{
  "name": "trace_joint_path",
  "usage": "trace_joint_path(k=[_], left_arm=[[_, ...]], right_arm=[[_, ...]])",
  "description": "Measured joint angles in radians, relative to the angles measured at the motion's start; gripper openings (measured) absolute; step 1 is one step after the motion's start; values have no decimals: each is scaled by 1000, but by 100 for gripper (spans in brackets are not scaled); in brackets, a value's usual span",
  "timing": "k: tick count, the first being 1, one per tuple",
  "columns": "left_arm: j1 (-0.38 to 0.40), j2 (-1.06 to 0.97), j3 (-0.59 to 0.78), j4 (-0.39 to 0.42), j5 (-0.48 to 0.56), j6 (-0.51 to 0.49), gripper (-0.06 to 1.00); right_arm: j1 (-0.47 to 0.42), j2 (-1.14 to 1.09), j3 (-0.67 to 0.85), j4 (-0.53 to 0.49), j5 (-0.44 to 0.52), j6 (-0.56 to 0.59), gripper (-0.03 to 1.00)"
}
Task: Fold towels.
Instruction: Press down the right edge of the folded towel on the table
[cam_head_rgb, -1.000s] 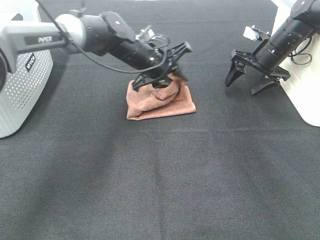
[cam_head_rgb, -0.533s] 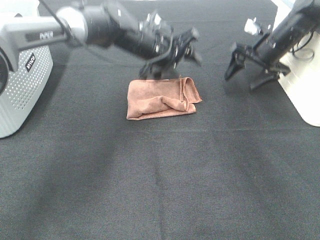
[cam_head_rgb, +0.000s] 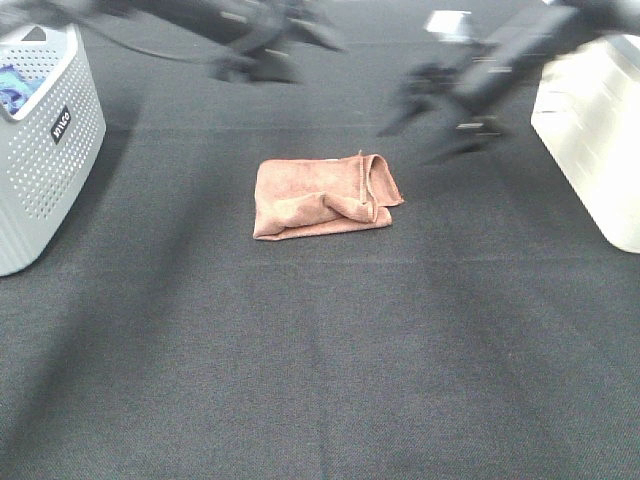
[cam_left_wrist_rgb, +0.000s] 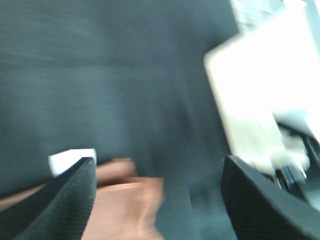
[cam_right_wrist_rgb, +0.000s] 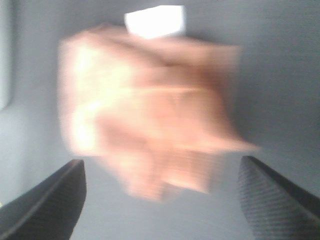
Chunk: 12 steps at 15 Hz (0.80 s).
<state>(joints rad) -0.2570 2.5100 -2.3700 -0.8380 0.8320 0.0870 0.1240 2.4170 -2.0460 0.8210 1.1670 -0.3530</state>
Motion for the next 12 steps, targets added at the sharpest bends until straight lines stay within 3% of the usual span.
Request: trace_joint_path(k=[4,7,12], left_arm=[[96,0,-5,-3,117,0,68],[96,0,-5,-6,139,0,68],[96,0,-5,-11,140,0,68]], right_arm=[[131,44,-1,155,-55,-86,78],[130,112,-1,215,-115,-101,78],[83,169,-1,217,-130,-125,78]])
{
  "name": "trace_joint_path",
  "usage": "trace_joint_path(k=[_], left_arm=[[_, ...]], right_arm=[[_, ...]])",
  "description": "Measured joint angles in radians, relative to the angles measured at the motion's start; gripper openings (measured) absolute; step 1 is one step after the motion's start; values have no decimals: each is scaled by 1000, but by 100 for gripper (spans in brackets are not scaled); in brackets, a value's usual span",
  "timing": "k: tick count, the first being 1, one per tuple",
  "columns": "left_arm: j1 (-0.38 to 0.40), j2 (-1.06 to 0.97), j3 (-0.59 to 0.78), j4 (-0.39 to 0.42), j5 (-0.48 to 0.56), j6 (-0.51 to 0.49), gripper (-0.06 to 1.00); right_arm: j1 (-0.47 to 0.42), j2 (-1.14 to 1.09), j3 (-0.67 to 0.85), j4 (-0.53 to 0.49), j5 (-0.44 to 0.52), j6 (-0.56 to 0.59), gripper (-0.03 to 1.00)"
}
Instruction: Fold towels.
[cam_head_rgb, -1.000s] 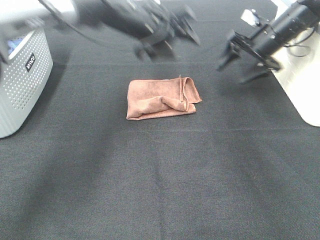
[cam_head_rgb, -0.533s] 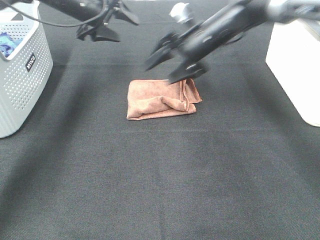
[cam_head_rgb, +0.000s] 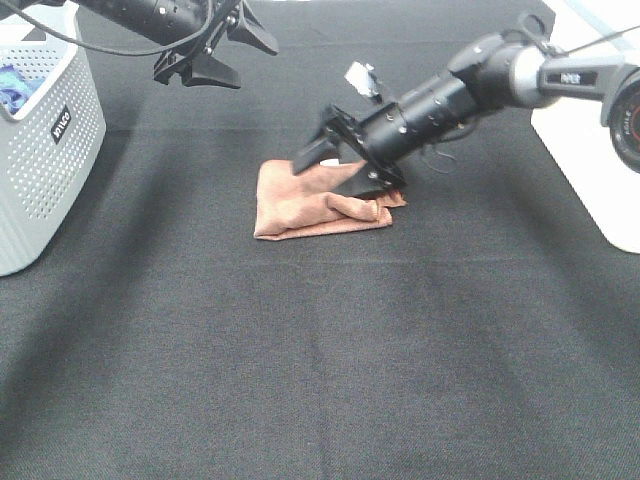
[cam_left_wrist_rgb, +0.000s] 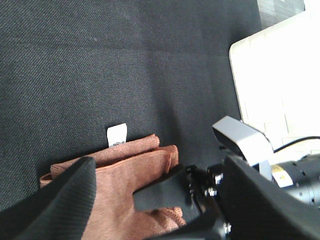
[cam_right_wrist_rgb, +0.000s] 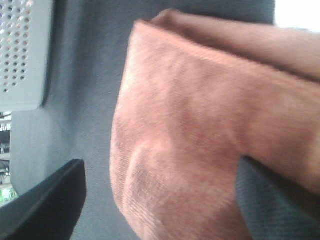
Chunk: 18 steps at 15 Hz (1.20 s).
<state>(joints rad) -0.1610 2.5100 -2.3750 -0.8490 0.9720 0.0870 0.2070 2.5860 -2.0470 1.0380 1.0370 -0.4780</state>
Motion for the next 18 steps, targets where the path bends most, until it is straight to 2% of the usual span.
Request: trace_joint_path(k=[6,11,14,18], left_arm=[[0,0,0,-2,0,0,68],[0,0,0,-2,0,0,68],[0,0,0,-2,1,0,68],[0,-20,0,14,3,6,68]], right_arm=[[-82,6,-2,-25,49,0,77],[-138,6,-2,-50,54,4,76],[-143,4,-3,-76,54,12,76],[-144,-77,-7,-281,54,86,76]])
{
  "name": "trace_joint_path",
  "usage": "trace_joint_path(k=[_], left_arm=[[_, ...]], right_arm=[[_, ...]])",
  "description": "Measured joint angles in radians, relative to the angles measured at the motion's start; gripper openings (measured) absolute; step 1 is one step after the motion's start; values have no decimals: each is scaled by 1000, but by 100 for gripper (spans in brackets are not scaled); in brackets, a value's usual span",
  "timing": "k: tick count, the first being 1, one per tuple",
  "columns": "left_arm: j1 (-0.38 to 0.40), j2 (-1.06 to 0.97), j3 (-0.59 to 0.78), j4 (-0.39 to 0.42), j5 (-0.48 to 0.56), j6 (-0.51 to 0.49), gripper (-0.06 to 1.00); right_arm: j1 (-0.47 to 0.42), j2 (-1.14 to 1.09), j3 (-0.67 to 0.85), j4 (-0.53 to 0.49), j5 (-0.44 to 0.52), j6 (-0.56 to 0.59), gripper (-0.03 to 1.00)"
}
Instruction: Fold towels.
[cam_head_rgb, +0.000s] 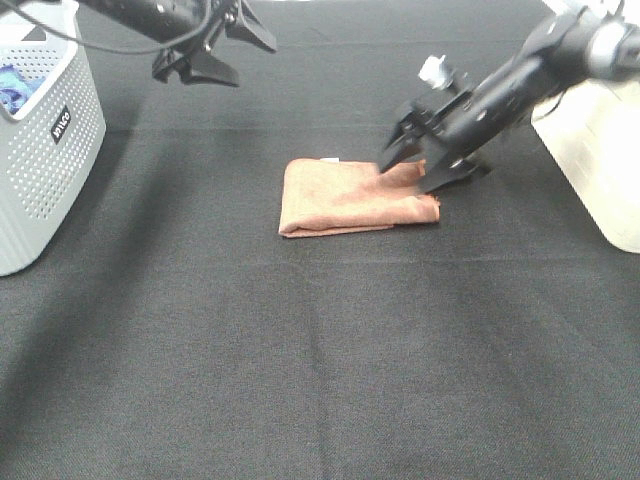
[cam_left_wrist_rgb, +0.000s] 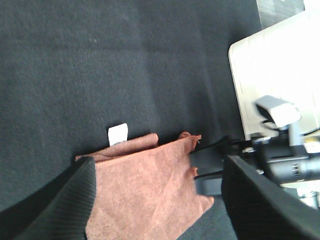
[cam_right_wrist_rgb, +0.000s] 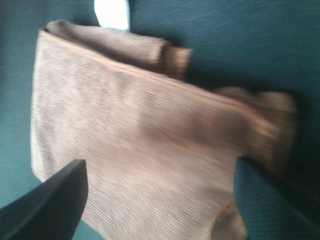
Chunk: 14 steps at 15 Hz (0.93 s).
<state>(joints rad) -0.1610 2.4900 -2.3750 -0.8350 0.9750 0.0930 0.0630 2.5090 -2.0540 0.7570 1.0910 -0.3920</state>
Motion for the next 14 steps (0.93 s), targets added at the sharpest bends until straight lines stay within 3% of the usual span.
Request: trace_joint_path(k=[3,5,8,10,11,12,14], left_arm=[[0,-74,-1,25,41,97,68],[0,-123,-2,101,108,118,68],[0,-213,-2,273,223,82,68],[-3,-316,4,440,236,21,68],[-3,-316,4,440,236,21,68],[-8,-371,13,499,237,8,68],[-45,-544,135,648,237,-9,68]], right_arm=[[-5,-134,1,-57,68,76,76],[-4,-200,1,-147,111,147,76],[18,-314,1,-350,123,258,76],[68,-388,10,-455,124,320,76],[68,-388,10,-455,124,320,76],[102,-430,25,-510,124,341,76],[185,-548,104,-625,125,376,77]])
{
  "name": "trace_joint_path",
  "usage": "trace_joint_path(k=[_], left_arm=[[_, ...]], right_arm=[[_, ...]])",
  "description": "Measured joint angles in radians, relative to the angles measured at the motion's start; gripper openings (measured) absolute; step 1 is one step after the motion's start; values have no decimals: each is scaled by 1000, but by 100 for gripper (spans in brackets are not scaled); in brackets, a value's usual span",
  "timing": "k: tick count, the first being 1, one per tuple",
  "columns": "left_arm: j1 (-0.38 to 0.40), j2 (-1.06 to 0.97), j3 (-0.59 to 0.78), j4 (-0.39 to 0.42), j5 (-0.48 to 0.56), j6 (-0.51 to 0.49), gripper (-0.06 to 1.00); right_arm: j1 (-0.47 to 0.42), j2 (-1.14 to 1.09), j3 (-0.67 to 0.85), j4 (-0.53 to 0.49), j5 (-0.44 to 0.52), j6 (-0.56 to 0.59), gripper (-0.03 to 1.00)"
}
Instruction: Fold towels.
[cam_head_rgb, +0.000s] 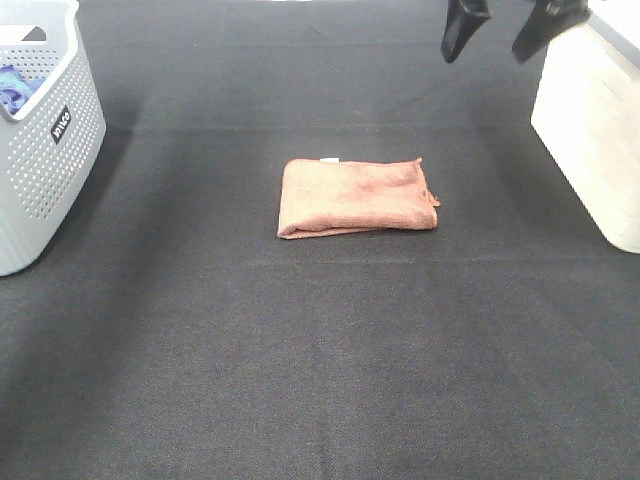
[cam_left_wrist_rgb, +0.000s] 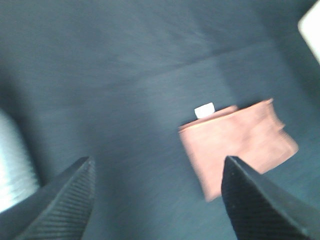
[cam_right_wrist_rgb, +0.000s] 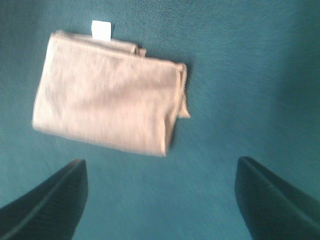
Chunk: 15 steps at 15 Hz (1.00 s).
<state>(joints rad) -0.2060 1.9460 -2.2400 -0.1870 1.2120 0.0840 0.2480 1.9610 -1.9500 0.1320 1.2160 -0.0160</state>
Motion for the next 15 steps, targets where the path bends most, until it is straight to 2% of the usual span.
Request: trace_joint_path(k=[2,4,6,7,10,11,12,15], left_arm=[[-16,-178,197,83,0,-26,68],[-16,-375,438,140,0,-62,68],[-16,-557,673,144,2,-89,68],[-16,-703,868,144,3,-96,68],[-16,-988,1199,144,-3,-103,68],[-16,-988,1199,144,-3,-103,68],[-16,-1125,1328,143,-4,-103,68],[-16,-1399,1517,143,-4,-103,68]], right_arm=[[53,-116,116,-49,-1,16,77],[96,-246,255,-57,-1,25,77],[121,-385,404,-57,-1,41,77],[130,-490,539,-57,-1,42,77],[132,-715,804,-59,1,42,77],[132,-715,804,-59,1,42,77],[132,-827,931,-61,-2,42,77],[132,-1068,1159,-64,-11,42,77]])
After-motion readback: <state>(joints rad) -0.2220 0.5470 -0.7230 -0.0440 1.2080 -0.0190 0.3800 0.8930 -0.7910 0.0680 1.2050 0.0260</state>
